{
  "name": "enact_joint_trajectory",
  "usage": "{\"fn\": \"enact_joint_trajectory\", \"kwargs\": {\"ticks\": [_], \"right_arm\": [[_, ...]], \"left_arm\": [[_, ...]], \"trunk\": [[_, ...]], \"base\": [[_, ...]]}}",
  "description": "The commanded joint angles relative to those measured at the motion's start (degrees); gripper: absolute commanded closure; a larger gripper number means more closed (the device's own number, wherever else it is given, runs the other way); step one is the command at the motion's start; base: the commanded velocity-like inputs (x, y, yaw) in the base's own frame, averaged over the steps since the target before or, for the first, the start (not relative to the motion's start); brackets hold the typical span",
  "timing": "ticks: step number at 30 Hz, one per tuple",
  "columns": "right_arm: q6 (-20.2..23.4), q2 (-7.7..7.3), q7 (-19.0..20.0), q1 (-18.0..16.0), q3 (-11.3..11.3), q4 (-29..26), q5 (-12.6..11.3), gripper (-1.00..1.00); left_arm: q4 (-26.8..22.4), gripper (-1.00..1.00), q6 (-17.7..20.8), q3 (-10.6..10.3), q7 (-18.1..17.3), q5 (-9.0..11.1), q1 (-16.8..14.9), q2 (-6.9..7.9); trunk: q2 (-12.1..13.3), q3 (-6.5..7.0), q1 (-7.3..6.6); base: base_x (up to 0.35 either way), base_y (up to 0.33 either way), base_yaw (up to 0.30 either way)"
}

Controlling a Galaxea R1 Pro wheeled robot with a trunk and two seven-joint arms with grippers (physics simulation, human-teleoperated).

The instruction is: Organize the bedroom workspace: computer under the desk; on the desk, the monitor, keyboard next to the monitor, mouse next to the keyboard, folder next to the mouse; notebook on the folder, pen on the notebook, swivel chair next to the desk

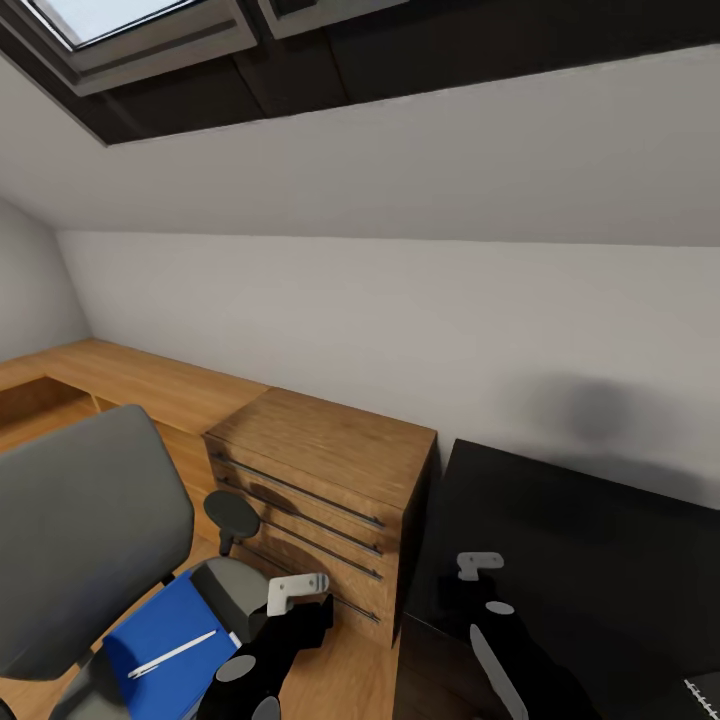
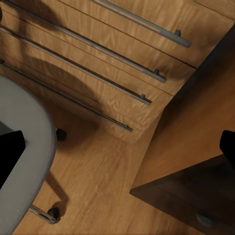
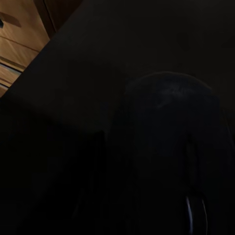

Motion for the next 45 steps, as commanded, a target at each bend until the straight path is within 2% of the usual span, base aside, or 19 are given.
{"fn": "enact_joint_trajectory", "kwargs": {"ticks": [1, 21, 24, 28, 32, 35, 38, 41, 45], "right_arm": [[0.32, -0.08, -0.67, -0.01, 0.27, 0.22, -1.51, 1.0], [0.16, -0.16, -0.67, -0.01, 0.24, -0.12, -1.39, 1.0], [0.11, -0.17, -0.67, 0.0, 0.11, -0.57, -1.39, 1.0], [0.34, -0.36, -1.28, 0.05, -0.15, -4.18, -1.44, 1.0], [2.47, -0.51, -5.26, 0.34, -0.23, -9.66, -1.7, 1.0], [4.28, -0.43, -9.85, 0.66, -0.19, -13.23, -2.1, 1.0], [5.15, -0.41, -14.45, 2.14, -0.17, -17.69, -4.07, 1.0], [6.25, -0.43, -15.63, 3.08, -0.17, -20.14, -5.51, 1.0], [6.93, -0.42, -15.94, 3.33, -0.17, -20.95, -5.9, 1.0]], "left_arm": [[-0.07, -1.0, 0.12, -0.07, 0.57, 0.6, -0.05, 0.01], [-0.15, -1.0, 0.04, -0.16, 0.57, 0.6, -0.05, 0.01], [-0.16, -1.0, 0.04, -0.16, 0.57, 0.6, -0.05, 0.01], [-0.16, -1.0, 0.04, -0.16, 0.57, 0.6, -0.05, 0.01], [-0.16, -1.0, 0.04, -0.16, 0.59, 0.6, -0.05, 0.01], [-0.16, -1.0, 0.04, -0.16, 0.59, 0.6, -0.05, 0.01], [-0.16, -1.0, 0.04, -0.16, 0.59, 0.6, -0.05, 0.01], [-0.16, -1.0, 0.04, -0.16, 0.59, 0.6, -0.05, 0.01], [-0.16, -1.0, 0.04, -0.16, 0.6, 0.6, -0.05, 0.01]], "trunk": [[-0.04, -0.08, 0.01], [-0.04, -0.08, 0.01], [1.17, 0.46, -0.65], [2.77, 1.18, -1.53], [4.38, 1.9, -2.41], [5.58, 2.44, -3.07], [6.78, 2.97, -3.73], [7.99, 3.51, -4.39], [9.59, 4.23, -5.27]], "base": [[0.0, 0.0, 0.0], [0.0, 0.0, 0.0], [0.0, 0.0, 0.0], [-0.013, 0.0, 0.0], [-0.201, 0.0, 0.0], [-0.3, 0.0, 0.0], [-0.328, 0.0, 0.0], [-0.338, 0.0, 0.0], [-0.34, 0.0, 0.0]]}}
